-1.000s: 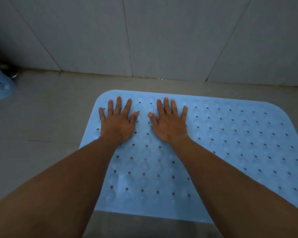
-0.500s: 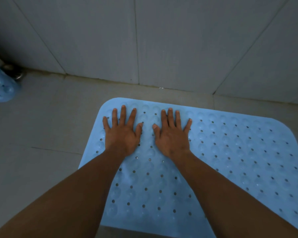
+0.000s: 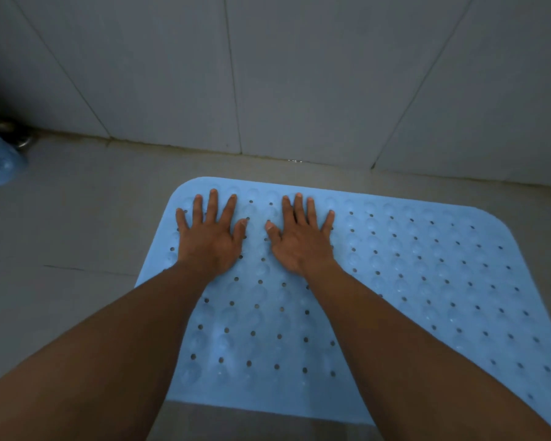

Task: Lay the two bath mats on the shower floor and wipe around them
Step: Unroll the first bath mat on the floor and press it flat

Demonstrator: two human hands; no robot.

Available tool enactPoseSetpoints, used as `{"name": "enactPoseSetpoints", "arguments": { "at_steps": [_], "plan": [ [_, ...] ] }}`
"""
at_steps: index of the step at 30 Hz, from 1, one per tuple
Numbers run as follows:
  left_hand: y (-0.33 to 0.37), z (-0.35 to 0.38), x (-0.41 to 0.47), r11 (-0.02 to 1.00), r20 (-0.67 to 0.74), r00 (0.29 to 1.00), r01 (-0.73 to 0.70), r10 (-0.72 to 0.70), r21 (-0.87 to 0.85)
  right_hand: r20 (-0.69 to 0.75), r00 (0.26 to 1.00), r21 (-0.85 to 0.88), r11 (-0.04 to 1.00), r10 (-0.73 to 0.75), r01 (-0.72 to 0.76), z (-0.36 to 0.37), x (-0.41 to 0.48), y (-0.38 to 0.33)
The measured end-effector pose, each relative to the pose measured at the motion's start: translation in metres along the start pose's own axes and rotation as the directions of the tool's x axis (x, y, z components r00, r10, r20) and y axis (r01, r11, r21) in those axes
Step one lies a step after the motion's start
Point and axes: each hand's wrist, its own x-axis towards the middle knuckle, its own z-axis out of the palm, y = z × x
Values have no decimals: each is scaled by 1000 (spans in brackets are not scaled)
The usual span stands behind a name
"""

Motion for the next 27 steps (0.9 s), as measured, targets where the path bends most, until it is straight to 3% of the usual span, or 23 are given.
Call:
{"name": "enactPoseSetpoints", "arguments": {
  "at_steps": [5, 7, 13, 21, 27],
  "plan": [
    [5, -16, 6, 997, 168, 984, 44, -52, 56, -20, 995, 150, 984, -96, 98, -15, -20, 21],
    [14, -21, 4, 995, 170, 983, 61, -73, 78, -29, 993, 141, 984, -110, 113, -17, -35, 37],
    [97, -11, -17, 996, 21, 996, -89, 89, 2, -126, 992, 50, 999, 19, -13, -37, -60, 116],
    [232, 9, -21, 957, 105, 951, -288, 291, -37, -30, 965, -54, 964, 260, -261, -60, -67, 239],
    [278, 21, -22, 964, 112, 958, -263, 264, -24, 31, 976, -12, 977, 215, -214, -53, -72, 276]
  ]
}}
